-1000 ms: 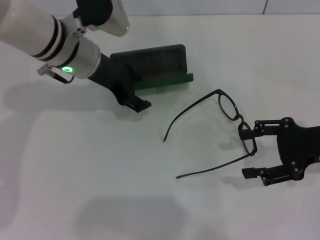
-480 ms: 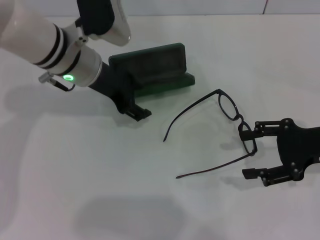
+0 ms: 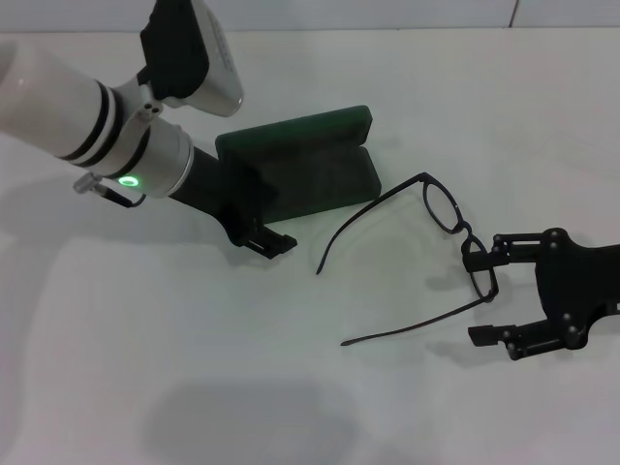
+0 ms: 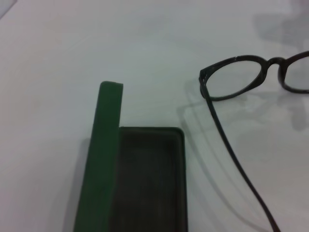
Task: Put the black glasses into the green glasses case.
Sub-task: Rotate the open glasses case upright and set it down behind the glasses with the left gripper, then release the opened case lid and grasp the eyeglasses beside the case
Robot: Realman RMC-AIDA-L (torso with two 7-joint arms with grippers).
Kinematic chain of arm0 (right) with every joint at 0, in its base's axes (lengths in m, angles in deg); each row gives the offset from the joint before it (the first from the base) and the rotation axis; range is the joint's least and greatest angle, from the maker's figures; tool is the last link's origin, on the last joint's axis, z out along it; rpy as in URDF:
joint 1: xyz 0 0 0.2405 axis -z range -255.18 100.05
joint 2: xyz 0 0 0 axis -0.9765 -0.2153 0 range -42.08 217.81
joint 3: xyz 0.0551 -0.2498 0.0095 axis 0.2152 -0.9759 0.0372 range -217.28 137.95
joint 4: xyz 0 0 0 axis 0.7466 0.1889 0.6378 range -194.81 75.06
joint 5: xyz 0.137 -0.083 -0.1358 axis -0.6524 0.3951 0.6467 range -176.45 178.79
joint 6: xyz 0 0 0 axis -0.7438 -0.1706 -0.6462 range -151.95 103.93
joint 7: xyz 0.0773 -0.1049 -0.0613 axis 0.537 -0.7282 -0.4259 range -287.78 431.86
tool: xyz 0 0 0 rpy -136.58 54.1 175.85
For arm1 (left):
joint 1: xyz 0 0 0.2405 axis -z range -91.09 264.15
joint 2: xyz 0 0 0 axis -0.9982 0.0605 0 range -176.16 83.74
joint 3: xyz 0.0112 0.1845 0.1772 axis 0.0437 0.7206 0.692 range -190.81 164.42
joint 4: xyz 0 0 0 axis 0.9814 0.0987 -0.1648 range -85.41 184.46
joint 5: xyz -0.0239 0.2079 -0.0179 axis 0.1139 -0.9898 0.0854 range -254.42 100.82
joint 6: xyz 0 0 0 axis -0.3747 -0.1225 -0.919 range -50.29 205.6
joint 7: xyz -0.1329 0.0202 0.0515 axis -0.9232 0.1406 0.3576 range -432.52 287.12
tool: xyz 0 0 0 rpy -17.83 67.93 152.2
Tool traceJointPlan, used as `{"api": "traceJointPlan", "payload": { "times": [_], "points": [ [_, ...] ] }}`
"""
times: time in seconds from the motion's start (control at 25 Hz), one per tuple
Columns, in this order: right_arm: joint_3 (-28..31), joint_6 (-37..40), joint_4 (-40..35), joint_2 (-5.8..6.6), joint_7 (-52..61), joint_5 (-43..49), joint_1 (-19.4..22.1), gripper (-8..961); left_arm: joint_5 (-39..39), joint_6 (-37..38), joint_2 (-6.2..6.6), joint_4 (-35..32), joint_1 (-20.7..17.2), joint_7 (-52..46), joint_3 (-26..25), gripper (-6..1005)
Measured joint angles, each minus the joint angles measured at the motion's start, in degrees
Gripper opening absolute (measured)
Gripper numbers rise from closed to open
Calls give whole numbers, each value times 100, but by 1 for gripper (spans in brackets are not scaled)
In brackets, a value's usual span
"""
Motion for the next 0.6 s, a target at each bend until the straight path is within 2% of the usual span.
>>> {"api": "traceJointPlan", "payload": {
  "times": [0.2, 0.36, 0.52, 0.6],
  "points": [
    [1, 1, -2, 0, 4, 0, 11, 794, 314, 208, 27, -29, -72, 53, -146, 763],
    [11, 1, -3, -6, 24, -8, 23, 794, 998, 910, 163, -30, -216, 319, -804, 766],
    [192, 1, 10, -12, 49, -5, 40, 794, 1698, 1690, 285, 65, -621, 942, -1552, 767],
    [282, 0, 15, -16, 90, -1, 43, 794, 2093, 2070, 355, 218, -957, 1402, -1867, 766]
  ]
}}
